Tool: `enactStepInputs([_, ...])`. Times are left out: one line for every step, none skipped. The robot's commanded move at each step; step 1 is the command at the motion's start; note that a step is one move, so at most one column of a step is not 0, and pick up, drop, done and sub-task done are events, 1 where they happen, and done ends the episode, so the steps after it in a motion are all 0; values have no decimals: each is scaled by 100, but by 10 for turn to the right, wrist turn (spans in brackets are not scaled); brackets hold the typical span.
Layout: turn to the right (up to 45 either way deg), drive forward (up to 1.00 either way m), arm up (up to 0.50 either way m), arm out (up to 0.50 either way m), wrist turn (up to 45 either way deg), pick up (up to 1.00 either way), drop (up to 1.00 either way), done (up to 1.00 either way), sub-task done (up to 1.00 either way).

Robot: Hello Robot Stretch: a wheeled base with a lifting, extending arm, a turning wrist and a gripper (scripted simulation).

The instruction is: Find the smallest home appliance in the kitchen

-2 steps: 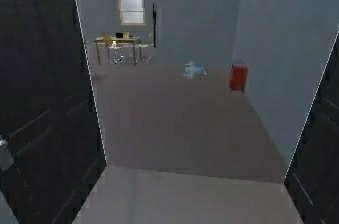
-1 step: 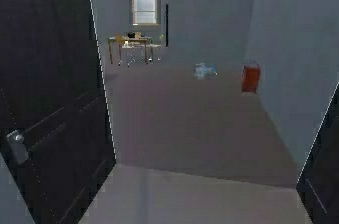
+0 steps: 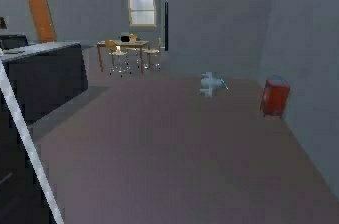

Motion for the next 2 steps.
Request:
enactStepInputs([0,80,0,0,0,0,0,0,0])
enactStepInputs([-180,0,0,0,0,0,0,0,0])
